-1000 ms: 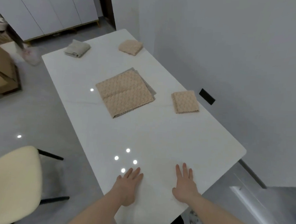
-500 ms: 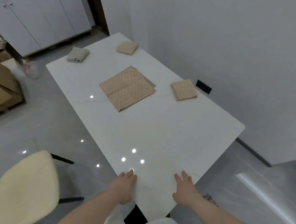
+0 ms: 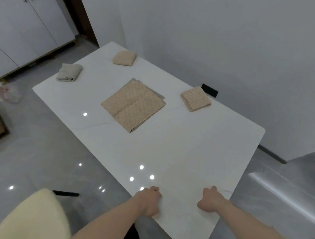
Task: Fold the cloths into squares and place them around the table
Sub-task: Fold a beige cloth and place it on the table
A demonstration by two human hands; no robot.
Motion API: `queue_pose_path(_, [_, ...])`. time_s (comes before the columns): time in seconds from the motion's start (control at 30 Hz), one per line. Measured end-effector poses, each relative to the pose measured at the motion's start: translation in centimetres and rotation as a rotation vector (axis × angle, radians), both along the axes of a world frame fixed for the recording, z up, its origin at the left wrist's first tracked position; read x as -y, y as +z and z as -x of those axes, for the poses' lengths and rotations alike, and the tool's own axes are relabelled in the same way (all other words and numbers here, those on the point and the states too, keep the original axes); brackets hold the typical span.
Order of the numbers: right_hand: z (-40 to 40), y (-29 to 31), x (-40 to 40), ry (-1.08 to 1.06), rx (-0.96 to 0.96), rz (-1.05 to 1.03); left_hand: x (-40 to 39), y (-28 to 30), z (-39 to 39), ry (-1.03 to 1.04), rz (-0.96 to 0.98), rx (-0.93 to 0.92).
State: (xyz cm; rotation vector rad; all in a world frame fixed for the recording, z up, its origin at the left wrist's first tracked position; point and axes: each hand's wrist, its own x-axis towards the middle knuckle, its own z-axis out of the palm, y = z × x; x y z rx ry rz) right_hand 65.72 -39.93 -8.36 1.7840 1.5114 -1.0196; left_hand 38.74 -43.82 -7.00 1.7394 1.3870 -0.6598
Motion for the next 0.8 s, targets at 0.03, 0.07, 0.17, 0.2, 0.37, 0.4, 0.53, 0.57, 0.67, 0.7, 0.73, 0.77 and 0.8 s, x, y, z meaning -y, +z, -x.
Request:
queue_pose_path(0.03, [0.8, -0.2, 0.0, -0.041, 0.029, -0.006, -1.0, 0.1, 1.7, -0.019, -0.002, 0.008])
queue_pose_path(0.07, [1.8, -0.4, 0.1, -0.082, 0.059, 0.006, -2.2, 0.0, 3.8, -0.048, 0.004, -0.001])
queue_pose_path(0.17, [5.1, -1.1, 1.1, -0.122, 0.16, 0.023, -5.2, -0.8, 11.5, -0.135, -0.013, -0.083])
queue_pose_path(0.2, [6.7, -0.9, 1.5, -0.154, 0.173, 0.025, -5.9, -0.8, 14.1, -0.147, -0.018, -0.112])
queue_pose_path(0.37, [14.5, -0.1, 2.2, -0.295, 0.102, 0.001, -7.3, -0.3, 23.0, -0.11, -0.034, -0.156])
queue_pose_path(0.4, [15.7, 0.2, 2.0, -0.344, 0.059, 0.021, -7.3, -0.3, 23.5, -0.109, -0.029, -0.158])
queue_pose_path(0.53, [18.8, 1.2, 1.6, -0.373, -0.147, 0.032, -6.9, -0.4, 22.6, -0.046, -0.023, -0.132])
queue_pose_path(0.57, [19.1, 1.2, 1.5, -0.369, -0.178, 0.026, -6.8, -0.4, 22.2, -0.04, -0.027, -0.123])
queue_pose_path(0.67, [19.8, 1.0, 2.6, -0.37, -0.168, 0.033, -5.6, 0.6, 21.5, -0.031, 0.0, -0.084])
queue_pose_path(0.7, [20.0, 1.1, 3.2, -0.351, -0.154, 0.03, -5.2, 0.9, 21.4, -0.031, -0.005, -0.065])
queue_pose_path(0.73, [20.2, 1.1, 3.6, -0.339, -0.144, 0.031, -4.9, 1.2, 21.3, -0.032, -0.022, -0.041])
queue_pose_path(0.77, [20.3, 0.7, 3.9, -0.332, -0.14, 0.01, -4.6, 1.7, 21.3, -0.023, -0.039, -0.025])
queue_pose_path(0.8, [20.4, 0.7, 4.1, -0.327, -0.139, -0.003, -4.4, 1.8, 21.5, -0.011, -0.056, -0.013])
